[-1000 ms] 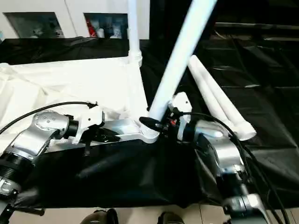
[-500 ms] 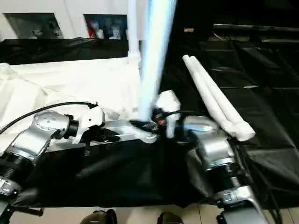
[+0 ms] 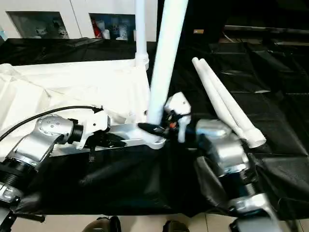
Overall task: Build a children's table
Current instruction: Insert table leg to table base
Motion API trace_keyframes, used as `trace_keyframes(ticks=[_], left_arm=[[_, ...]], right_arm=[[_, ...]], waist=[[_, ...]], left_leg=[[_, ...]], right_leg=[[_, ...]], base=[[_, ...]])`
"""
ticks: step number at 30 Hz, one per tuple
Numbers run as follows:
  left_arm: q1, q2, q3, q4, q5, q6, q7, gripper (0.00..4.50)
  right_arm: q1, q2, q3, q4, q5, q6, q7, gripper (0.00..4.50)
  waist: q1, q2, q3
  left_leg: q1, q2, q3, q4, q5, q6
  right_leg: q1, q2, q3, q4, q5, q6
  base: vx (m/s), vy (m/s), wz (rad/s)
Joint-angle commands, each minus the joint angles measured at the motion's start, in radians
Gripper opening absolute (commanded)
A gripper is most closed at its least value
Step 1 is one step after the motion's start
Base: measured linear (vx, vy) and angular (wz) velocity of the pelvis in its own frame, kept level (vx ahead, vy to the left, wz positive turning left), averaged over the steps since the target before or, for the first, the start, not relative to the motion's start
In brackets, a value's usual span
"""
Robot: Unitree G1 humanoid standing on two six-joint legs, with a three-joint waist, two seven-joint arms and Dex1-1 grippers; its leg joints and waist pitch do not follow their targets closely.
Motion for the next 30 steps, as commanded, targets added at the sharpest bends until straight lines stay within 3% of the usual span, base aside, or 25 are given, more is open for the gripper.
trace_keyframes(ticks=[1, 3, 8, 13, 19, 28, 29, 30], left_arm=[[-0.002, 0.003, -0.023, -0.015, 0.019, -0.008, -0.01, 0.0], [-0.001, 0.005, -0.024, -0.018, 0.021, -0.009, -0.011, 0.0], [-0.002, 0.006, -0.026, -0.019, 0.023, -0.009, -0.011, 0.0], [0.0, 0.009, -0.026, -0.023, 0.023, -0.008, -0.01, 0.0], [0.002, 0.011, -0.025, -0.025, 0.024, -0.007, -0.008, 0.0], [-0.005, 0.013, -0.024, -0.013, 0.025, -0.012, -0.009, 0.0], [-0.006, 0.014, -0.024, -0.012, 0.025, -0.013, -0.009, 0.0], [-0.006, 0.014, -0.024, -0.012, 0.025, -0.013, -0.009, 0.0]], right_arm=[[0.015, -0.013, 0.019, 0.014, -0.025, 0.057, -0.01, 1.91], [0.013, -0.033, 0.037, 0.0, -0.025, 0.107, 0.006, 1.91], [0.012, -0.022, 0.049, 0.029, -0.034, 0.108, -0.009, 1.91], [0.007, 0.006, 0.044, 0.039, -0.038, 0.112, -0.036, 1.91], [0.016, 0.026, -0.006, 0.056, -0.006, 0.1, -0.062, 1.91], [0.089, 0.066, -0.101, 0.09, 0.049, 0.063, -0.107, 1.91], [0.104, 0.074, -0.111, 0.092, 0.054, 0.056, -0.114, 1.91], [0.104, 0.074, -0.111, 0.092, 0.054, 0.056, -0.114, 1.91]], waist=[[0.002, -0.001, -0.055], [0.004, -0.002, -0.057], [0.007, -0.003, -0.057], [0.007, -0.004, -0.053], [0.005, -0.005, -0.051], [0.007, -0.003, -0.053], [0.008, 0.01, -0.054], [0.008, 0.006, -0.053]], left_leg=[[0.032, 0.073, -0.041, -0.077, -0.251, 0.017], [0.031, 0.073, -0.039, -0.076, -0.239, 0.021], [0.031, 0.073, -0.039, -0.074, -0.218, 0.026], [0.032, 0.074, -0.04, -0.078, -0.251, 0.015], [0.033, 0.075, -0.044, -0.083, -0.284, -0.006], [0.031, 0.074, -0.041, -0.081, -0.261, 0.007], [0.034, 0.074, -0.041, -0.083, -0.276, -0.002], [0.034, 0.074, -0.041, -0.083, -0.284, -0.005]], right_leg=[[0.026, -0.067, 0.05, -0.078, -0.213, -0.24], [0.027, -0.067, 0.051, -0.076, -0.196, -0.245], [0.026, -0.067, 0.049, -0.074, -0.165, -0.25], [0.024, -0.069, 0.05, -0.08, -0.229, -0.24], [0.02, -0.072, 0.053, -0.086, -0.293, -0.216], [0.022, -0.07, 0.051, -0.082, -0.23, -0.234], [0.02, -0.07, 0.051, -0.084, -0.24, -0.233], [0.02, -0.07, 0.051, -0.085, -0.242, -0.233]], base=[[0.0, 0.0, 0.0], [0.0, 0.0, 0.0], [0.0, 0.0, 0.0], [0.0, 0.0, 0.0], [0.0, 0.0, 0.0], [0.0, 0.0, 0.0], [0.0, 0.0, 0.0], [0.0, 0.0, 0.0]])
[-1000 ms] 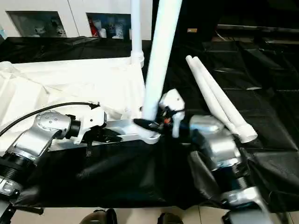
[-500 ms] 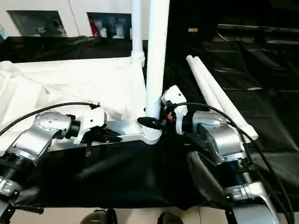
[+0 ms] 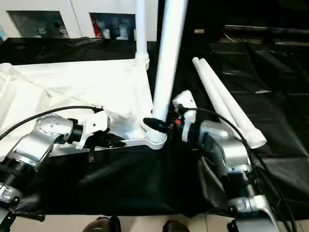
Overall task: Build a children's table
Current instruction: Insert table leg to table base
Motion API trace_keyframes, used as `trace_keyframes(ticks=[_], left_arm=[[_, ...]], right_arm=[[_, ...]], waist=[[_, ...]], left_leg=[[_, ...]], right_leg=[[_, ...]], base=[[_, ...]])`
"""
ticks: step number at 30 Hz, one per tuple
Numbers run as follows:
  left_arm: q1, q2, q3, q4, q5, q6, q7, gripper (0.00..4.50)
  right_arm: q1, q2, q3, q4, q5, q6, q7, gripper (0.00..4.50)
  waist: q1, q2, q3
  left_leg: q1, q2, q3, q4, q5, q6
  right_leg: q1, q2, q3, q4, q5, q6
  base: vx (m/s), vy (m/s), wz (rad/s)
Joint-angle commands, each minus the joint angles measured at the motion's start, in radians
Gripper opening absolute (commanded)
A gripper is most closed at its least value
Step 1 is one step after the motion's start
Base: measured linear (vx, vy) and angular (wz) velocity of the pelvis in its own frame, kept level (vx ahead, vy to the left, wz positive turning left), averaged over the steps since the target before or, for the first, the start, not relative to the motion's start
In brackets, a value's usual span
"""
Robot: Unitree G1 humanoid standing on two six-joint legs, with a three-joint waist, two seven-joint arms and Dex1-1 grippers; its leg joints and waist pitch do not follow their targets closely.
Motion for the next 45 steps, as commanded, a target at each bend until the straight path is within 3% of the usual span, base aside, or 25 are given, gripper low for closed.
trace_keyframes(ticks=[1, 4, 5, 8, 13, 17, 21, 28, 33, 35, 36, 37, 38, 41, 42, 43, 44, 45], left_arm=[[-0.006, 0.008, -0.016, -0.003, 0.019, -0.009, -0.011, 0.0], [-0.01, 0.009, -0.016, 0.003, 0.02, -0.013, -0.013, 0.0], [-0.012, 0.009, -0.017, 0.005, 0.02, -0.014, -0.014, 0.0], [-0.013, 0.01, -0.017, 0.007, 0.02, -0.015, -0.015, 0.0], [-0.015, 0.013, -0.017, 0.011, 0.021, -0.019, -0.018, 0.0], [-0.02, 0.013, -0.018, 0.016, 0.022, -0.022, -0.02, 0.0], [-0.023, 0.011, -0.021, 0.021, 0.023, -0.025, -0.02, 0.0], [-0.025, 0.008, -0.023, 0.024, 0.024, -0.027, -0.021, 0.0], [-0.023, 0.005, -0.026, 0.023, 0.029, -0.029, -0.021, 0.0], [-0.02, 0.007, -0.027, 0.02, 0.03, -0.03, -0.021, 0.0], [-0.018, 0.007, -0.027, 0.018, 0.031, -0.029, -0.02, 0.0], [-0.017, 0.008, -0.027, 0.017, 0.031, -0.029, -0.02, 0.0], [-0.016, 0.008, -0.027, 0.016, 0.031, -0.028, -0.019, 0.0], [-0.012, 0.009, -0.024, 0.009, 0.028, -0.022, -0.017, 0.0], [-0.012, 0.009, -0.024, 0.009, 0.028, -0.022, -0.017, 0.0], [-0.011, 0.009, -0.022, 0.007, 0.028, -0.02, -0.015, 0.0], [-0.011, 0.008, -0.02, 0.006, 0.029, -0.019, -0.014, 0.0], [-0.01, 0.008, -0.02, 0.005, 0.028, -0.018, -0.013, 0.0]], right_arm=[[0.051, -0.004, -0.004, 0.058, -0.025, 0.011, -0.046, 1.91], [0.091, 0.021, -0.028, 0.061, -0.008, -0.018, -0.063, 1.91], [0.108, 0.028, -0.033, 0.057, -0.002, -0.031, -0.066, 1.91], [0.129, 0.032, -0.033, 0.052, -0.002, -0.046, -0.069, 1.91], [0.187, 0.039, -0.038, 0.016, 0.0, -0.073, -0.07, 1.91], [0.241, 0.008, 0.015, -0.049, -0.043, -0.112, -0.05, 1.91], [0.276, -0.013, 0.048, -0.107, -0.068, -0.124, -0.045, 1.91], [0.241, -0.022, 0.08, -0.104, -0.093, -0.118, -0.061, 1.91], [0.17, -0.042, 0.143, -0.086, -0.136, -0.109, -0.022, 1.91], [0.153, -0.046, 0.159, -0.074, -0.146, -0.108, -0.008, 1.91], [0.142, -0.05, 0.169, -0.065, -0.153, -0.112, 0.003, 1.91], [0.137, -0.052, 0.175, -0.06, -0.157, -0.114, 0.008, 1.91], [0.13, -0.056, 0.183, -0.054, -0.16, -0.112, 0.018, 1.91], [0.122, -0.071, 0.21, -0.045, -0.163, -0.108, 0.044, 1.91], [0.122, -0.071, 0.211, -0.045, -0.164, -0.108, 0.045, 1.91], [0.125, -0.074, 0.215, -0.041, -0.166, -0.109, 0.051, 1.91], [0.128, -0.076, 0.217, -0.035, -0.169, -0.107, 0.059, 1.91], [0.131, -0.077, 0.218, -0.032, -0.171, -0.108, 0.061, 1.91]], waist=[[0.0, 0.005, -0.056], [0.003, 0.013, -0.056], [0.001, 0.009, -0.055], [0.002, 0.014, -0.056], [0.006, 0.018, -0.06], [0.009, 0.017, -0.063], [0.009, 0.017, -0.062], [0.008, 0.016, -0.062], [0.004, 0.009, -0.058], [0.003, 0.011, -0.057], [0.001, 0.002, -0.058], [0.002, 0.007, -0.058], [0.003, 0.003, -0.058], [0.001, 0.005, -0.059], [-0.001, -0.004, -0.059], [0.001, 0.002, -0.06], [0.0, -0.006, -0.061], [0.001, -0.003, -0.062]], left_leg=[[0.032, 0.074, -0.043, -0.079, -0.287, -0.007], [0.033, 0.074, -0.043, -0.081, -0.297, -0.013], [0.031, 0.074, -0.044, -0.081, -0.302, -0.013], [0.034, 0.074, -0.044, -0.083, -0.307, -0.018], [0.034, 0.073, -0.042, -0.081, -0.271, -0.008], [0.031, 0.072, -0.04, -0.077, -0.225, 0.016], [0.033, 0.074, -0.041, -0.079, -0.25, 0.016], [0.032, 0.073, -0.042, -0.078, -0.249, 0.014], [0.035, 0.074, -0.044, -0.081, -0.282, 0.003], [0.036, 0.074, -0.043, -0.081, -0.282, -0.001], [0.036, 0.074, -0.042, -0.081, -0.28, 0.002], [0.033, 0.074, -0.044, -0.08, -0.274, 0.005], [0.035, 0.074, -0.043, -0.08, -0.272, 0.008], [0.035, 0.074, -0.043, -0.079, -0.265, 0.009], [0.035, 0.074, -0.042, -0.079, -0.261, 0.012], [0.034, 0.074, -0.043, -0.079, -0.252, 0.015], [0.034, 0.074, -0.042, -0.079, -0.249, 0.018], [0.035, 0.074, -0.042, -0.077, -0.242, 0.021]], right_leg=[[0.023, -0.069, 0.051, -0.081, -0.235, -0.235], [0.022, -0.07, 0.051, -0.082, -0.219, -0.239], [0.023, -0.07, 0.05, -0.082, -0.219, -0.24], [0.023, -0.068, 0.05, -0.082, -0.217, -0.24], [0.028, -0.067, 0.048, -0.076, -0.139, -0.251], [0.033, -0.064, 0.044, -0.071, -0.059, -0.264], [0.033, -0.067, 0.045, -0.076, -0.115, -0.256], [0.035, -0.067, 0.045, -0.075, -0.104, -0.264], [0.033, -0.071, 0.047, -0.082, -0.209, -0.243], [0.031, -0.07, 0.048, -0.084, -0.22, -0.236], [0.031, -0.07, 0.049, -0.084, -0.22, -0.235], [0.033, -0.072, 0.049, -0.083, -0.223, -0.235], [0.03, -0.071, 0.049, -0.084, -0.228, -0.231], [0.031, -0.07, 0.048, -0.083, -0.219, -0.232], [0.03, -0.068, 0.048, -0.083, -0.215, -0.231], [0.03, -0.069, 0.048, -0.08, -0.201, -0.232], [0.031, -0.068, 0.048, -0.08, -0.189, -0.232], [0.031, -0.069, 0.048, -0.078, -0.174, -0.235]], base=[[0.0, 0.0, 0.0], [0.0, 0.0, 0.0], [0.0, 0.0, 0.0], [0.0, 0.0, 0.0], [0.0, 0.0, 0.0], [0.0, 0.0, 0.0], [0.0, 0.0, 0.0], [0.0, 0.0, 0.0], [0.0, 0.0, 0.0], [0.0, 0.0, 0.0], [0.0, 0.0, 0.0], [0.0, 0.0, 0.0], [0.0, 0.0, 0.0], [0.0, 0.0, 0.0], [0.0, 0.0, 0.0], [0.0, 0.0, 0.0], [0.0, 0.0, 0.0], [0.0, 0.0, 0.0]])
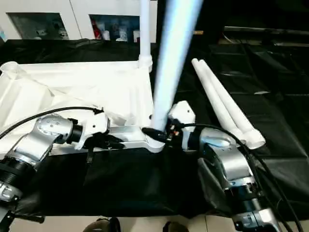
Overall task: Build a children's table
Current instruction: Insert table leg to table base
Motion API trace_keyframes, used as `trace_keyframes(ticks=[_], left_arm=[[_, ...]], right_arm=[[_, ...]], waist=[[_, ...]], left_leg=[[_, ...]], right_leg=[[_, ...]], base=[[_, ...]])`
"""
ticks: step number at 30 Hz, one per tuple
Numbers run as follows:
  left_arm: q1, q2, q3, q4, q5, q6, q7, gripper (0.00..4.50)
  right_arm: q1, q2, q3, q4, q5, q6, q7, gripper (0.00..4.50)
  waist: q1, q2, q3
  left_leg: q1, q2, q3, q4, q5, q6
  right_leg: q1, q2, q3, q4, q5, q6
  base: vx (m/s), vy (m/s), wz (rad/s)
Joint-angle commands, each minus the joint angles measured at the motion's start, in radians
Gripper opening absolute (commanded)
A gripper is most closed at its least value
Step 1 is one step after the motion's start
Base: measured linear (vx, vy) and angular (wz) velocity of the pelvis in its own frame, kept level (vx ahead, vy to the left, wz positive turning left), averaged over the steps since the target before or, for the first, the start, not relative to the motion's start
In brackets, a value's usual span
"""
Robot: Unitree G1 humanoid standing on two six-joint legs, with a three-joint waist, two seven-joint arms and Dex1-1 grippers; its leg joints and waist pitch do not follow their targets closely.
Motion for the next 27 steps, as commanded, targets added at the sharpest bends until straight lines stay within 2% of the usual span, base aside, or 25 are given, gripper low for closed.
trace_keyframes(ticks=[1, 8, 10, 13, 14, 20, 21, 23, 25, 26, 27], left_arm=[[0.003, 0.001, -0.008, -0.021, 0.017, 0.007, 0.015, 0.0], [0.008, 0.004, -0.007, -0.03, 0.013, 0.015, 0.011, 0.0], [0.009, 0.003, -0.007, -0.037, 0.011, 0.023, 0.011, 0.0], [0.021, -0.008, 0.001, -0.062, -0.008, 0.047, 0.013, 0.0], [0.026, -0.013, 0.004, -0.071, -0.017, 0.054, 0.013, 0.0], [0.029, -0.016, -0.001, -0.065, -0.023, 0.034, -0.005, 0.0], [0.027, -0.013, -0.003, -0.059, -0.021, 0.028, -0.011, 0.0], [0.022, -0.003, -0.006, -0.054, -0.025, 0.02, -0.036, 0.0], [0.017, 0.004, -0.009, -0.051, -0.027, 0.012, -0.056, 0.0], [0.015, 0.006, -0.011, -0.052, -0.031, 0.011, -0.068, 0.0], [0.014, 0.008, -0.012, -0.052, -0.034, 0.012, -0.079, 0.0]], right_arm=[[0.065, -0.007, 0.091, 0.09, -0.053, 0.046, 0.037, 1.91], [0.076, -0.01, 0.1, 0.14, -0.061, 0.028, 0.044, 1.9], [0.077, -0.005, 0.092, 0.16, -0.07, 0.011, 0.034, 1.9], [0.077, 0.015, 0.064, 0.188, -0.062, -0.007, 0.006, 1.9], [0.074, 0.021, 0.053, 0.196, -0.055, -0.011, 0.0, 1.9], [0.052, 0.025, 0.025, 0.225, -0.022, -0.029, 0.032, 1.9], [0.046, 0.022, 0.022, 0.231, -0.018, -0.032, 0.042, 1.9], [0.036, 0.006, 0.033, 0.238, -0.014, -0.046, 0.095, 1.9], [0.031, -0.006, 0.042, 0.241, -0.012, -0.056, 0.14, 1.9], [0.029, -0.01, 0.044, 0.242, -0.01, -0.058, 0.156, 1.9], [0.028, -0.013, 0.046, 0.244, -0.008, -0.061, 0.171, 1.9]], waist=[[0.0, 0.003, -0.053], [0.0, 0.002, -0.052], [0.001, 0.007, -0.05], [0.0, 0.006, -0.049], [-0.001, 0.009, -0.047], [-0.001, 0.009, -0.046], [-0.002, 0.013, -0.044], [-0.002, 0.012, -0.045], [-0.002, 0.012, -0.047], [-0.001, 0.011, -0.052], [0.0, 0.011, -0.051]], left_leg=[[0.029, 0.074, -0.042, -0.07, -0.242, 0.023], [0.03, 0.075, -0.042, -0.071, -0.265, 0.015], [0.03, 0.075, -0.042, -0.073, -0.274, 0.012], [0.032, 0.076, -0.044, -0.076, -0.308, -0.002], [0.033, 0.077, -0.045, -0.079, -0.328, -0.009], [0.035, 0.076, -0.047, -0.081, -0.355, -0.019], [0.034, 0.076, -0.048, -0.082, -0.359, -0.02], [0.033, 0.076, -0.047, -0.081, -0.355, -0.019], [0.033, 0.076, -0.045, -0.079, -0.323, -0.011], [0.03, 0.075, -0.042, -0.074, -0.269, 0.01], [0.029, 0.074, -0.041, -0.073, -0.255, 0.018]], right_leg=[[0.024, -0.069, 0.05, -0.069, -0.171, -0.234], [0.023, -0.068, 0.05, -0.072, -0.181, -0.235], [0.022, -0.069, 0.05, -0.073, -0.185, -0.237], [0.02, -0.069, 0.051, -0.076, -0.221, -0.233], [0.019, -0.069, 0.051, -0.079, -0.24, -0.229], [0.016, -0.068, 0.052, -0.083, -0.264, -0.218], [0.016, -0.067, 0.052, -0.083, -0.257, -0.22], [0.018, -0.067, 0.052, -0.08, -0.236, -0.225], [0.021, -0.065, 0.051, -0.075, -0.181, -0.235], [0.025, -0.064, 0.049, -0.067, -0.1, -0.255], [0.025, -0.063, 0.048, -0.065, -0.078, -0.261]], base=[[0.0, 0.0, 0.0], [0.0, 0.0, 0.0], [0.0, 0.0, 0.0], [0.0, 0.0, 0.0], [0.0, 0.0, 0.0], [0.0, 0.0, 0.0], [0.0, 0.0, 0.0], [0.0, 0.0, 0.0], [0.0, 0.0, 0.0], [0.0, 0.0, 0.0], [0.0, 0.0, 0.0]])
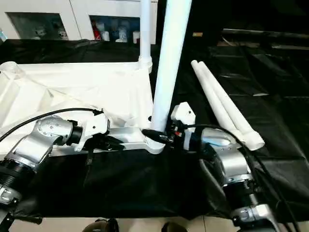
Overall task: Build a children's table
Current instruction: Insert table leg to table base
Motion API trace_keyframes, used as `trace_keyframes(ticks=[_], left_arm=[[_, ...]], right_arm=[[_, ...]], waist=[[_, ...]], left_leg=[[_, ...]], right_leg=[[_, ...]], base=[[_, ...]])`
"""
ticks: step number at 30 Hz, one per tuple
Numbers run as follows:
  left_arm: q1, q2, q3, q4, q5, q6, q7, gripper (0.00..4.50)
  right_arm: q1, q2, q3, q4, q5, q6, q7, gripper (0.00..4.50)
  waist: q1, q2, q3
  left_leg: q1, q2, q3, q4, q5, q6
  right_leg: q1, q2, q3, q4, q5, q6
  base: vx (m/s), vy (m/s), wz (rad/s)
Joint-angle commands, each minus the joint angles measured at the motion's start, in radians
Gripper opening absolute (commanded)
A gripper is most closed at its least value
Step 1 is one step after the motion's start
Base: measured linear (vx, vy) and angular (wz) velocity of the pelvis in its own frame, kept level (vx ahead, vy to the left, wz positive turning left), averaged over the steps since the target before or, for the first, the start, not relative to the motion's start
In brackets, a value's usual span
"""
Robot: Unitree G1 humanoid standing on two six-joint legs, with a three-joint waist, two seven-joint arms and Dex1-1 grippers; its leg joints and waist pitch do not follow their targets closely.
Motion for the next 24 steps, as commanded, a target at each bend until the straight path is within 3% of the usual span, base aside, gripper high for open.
trace_keyframes(ticks=[1, 5, 8, 17, 19, 20, 24], left_arm=[[-0.006, 0.008, -0.022, -0.014, -0.031, -0.034, -0.079, 0.0], [-0.012, 0.012, -0.029, -0.007, -0.025, -0.044, -0.09, 0.0], [-0.02, 0.012, -0.028, 0.008, -0.017, -0.056, -0.093, 0.0], [-0.032, -0.003, -0.015, 0.025, -0.001, -0.041, -0.036, 0.0], [-0.038, -0.011, -0.004, 0.027, 0.001, -0.014, -0.004, 0.0], [-0.044, -0.023, 0.012, 0.027, -0.002, 0.021, 0.031, 0.0], [-0.052, -0.038, 0.032, 0.022, -0.001, 0.084, 0.086, 0.0]], right_arm=[[0.06, -0.026, 0.076, 0.116, -0.046, 0.036, 0.063, 1.9], [0.056, -0.036, 0.089, 0.133, -0.06, 0.012, 0.082, 1.9], [0.048, -0.034, 0.089, 0.157, -0.067, 0.0, 0.094, 1.9], [0.025, 0.001, 0.049, 0.236, -0.081, -0.014, 0.004, 1.9], [0.017, 0.018, 0.029, 0.265, -0.086, -0.025, -0.053, 1.9], [0.015, 0.031, 0.014, 0.283, -0.093, -0.034, -0.106, 1.9], [0.021, 0.055, 0.002, 0.287, -0.103, -0.036, -0.174, 1.9]], waist=[[0.001, 0.013, -0.05], [0.005, 0.013, -0.049], [0.006, 0.013, -0.044], [0.002, 0.015, -0.037], [0.002, 0.014, -0.032], [-0.002, 0.014, -0.027], [-0.005, 0.014, -0.024]], left_leg=[[0.027, 0.074, -0.04, -0.066, -0.223, 0.036], [0.027, 0.076, -0.038, -0.063, -0.199, 0.062], [0.029, 0.078, -0.039, -0.069, -0.246, 0.042], [0.033, 0.08, -0.042, -0.078, -0.32, 0.001], [0.036, 0.08, -0.044, -0.082, -0.366, -0.013], [0.037, 0.08, -0.05, -0.086, -0.409, -0.034], [0.04, 0.081, -0.058, -0.092, -0.461, -0.055]], right_leg=[[0.029, -0.063, 0.046, -0.057, -0.034, -0.271], [0.03, -0.065, 0.043, -0.055, -0.016, -0.286], [0.028, -0.066, 0.044, -0.063, -0.103, -0.279], [0.021, -0.069, 0.049, -0.074, -0.204, -0.259], [0.016, -0.072, 0.051, -0.083, -0.283, -0.243], [0.011, -0.076, 0.053, -0.09, -0.377, -0.217], [0.003, -0.076, 0.054, -0.099, -0.465, -0.173]], base=[[0.0, 0.0, 0.0], [0.0, 0.0, 0.0], [0.0, 0.0, 0.0], [0.0, 0.0, 0.0], [0.0, 0.0, 0.0], [0.0, 0.0, 0.0], [0.0, 0.0, 0.0]])
